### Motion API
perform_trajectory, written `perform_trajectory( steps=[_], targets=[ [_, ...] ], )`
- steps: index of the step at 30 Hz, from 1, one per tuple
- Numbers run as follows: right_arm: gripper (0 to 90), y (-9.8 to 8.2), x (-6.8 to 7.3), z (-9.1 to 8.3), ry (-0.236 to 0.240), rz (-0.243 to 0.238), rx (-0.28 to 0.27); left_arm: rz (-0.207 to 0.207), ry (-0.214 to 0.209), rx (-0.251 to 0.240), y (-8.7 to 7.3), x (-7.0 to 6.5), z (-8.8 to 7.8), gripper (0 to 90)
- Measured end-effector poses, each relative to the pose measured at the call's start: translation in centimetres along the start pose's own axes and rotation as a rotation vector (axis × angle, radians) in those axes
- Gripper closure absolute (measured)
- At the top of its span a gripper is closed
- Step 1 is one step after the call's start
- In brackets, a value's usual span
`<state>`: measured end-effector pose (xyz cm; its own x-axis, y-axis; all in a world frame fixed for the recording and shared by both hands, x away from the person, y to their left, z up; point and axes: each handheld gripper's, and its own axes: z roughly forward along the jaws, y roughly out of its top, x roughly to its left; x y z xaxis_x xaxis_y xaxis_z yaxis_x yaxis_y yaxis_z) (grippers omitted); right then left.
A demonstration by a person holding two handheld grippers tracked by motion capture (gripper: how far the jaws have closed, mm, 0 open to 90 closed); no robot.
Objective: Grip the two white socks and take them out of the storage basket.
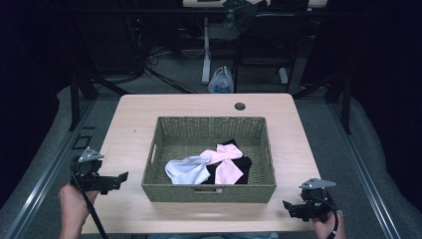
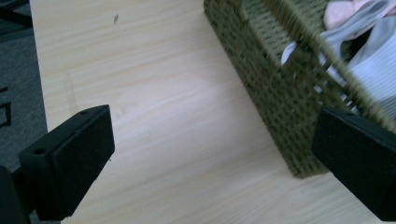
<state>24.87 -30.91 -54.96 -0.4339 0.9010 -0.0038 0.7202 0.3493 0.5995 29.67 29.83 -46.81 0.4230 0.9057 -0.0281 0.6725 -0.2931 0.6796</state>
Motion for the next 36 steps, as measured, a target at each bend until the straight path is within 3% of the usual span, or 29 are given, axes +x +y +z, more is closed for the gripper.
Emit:
perform_trajectory(
  steps=[7,21,36],
  targets=[
    [14.7,0.0,0.1,0.0,0.003,-0.002,0.002,0.059,-0.039,0.000,2.9,-1.3,-0.1,0.0],
    [14.7,0.0,0.0,0.0,0.006,-0.006,0.005,0.185,-0.095,0.038,7.9,-5.1,3.1,0.0],
    [14.7,-0.1,0.0,0.0,0.008,-0.004,-0.002,0.277,-0.160,0.117,10.9,-8.9,7.2,0.0]
  ],
)
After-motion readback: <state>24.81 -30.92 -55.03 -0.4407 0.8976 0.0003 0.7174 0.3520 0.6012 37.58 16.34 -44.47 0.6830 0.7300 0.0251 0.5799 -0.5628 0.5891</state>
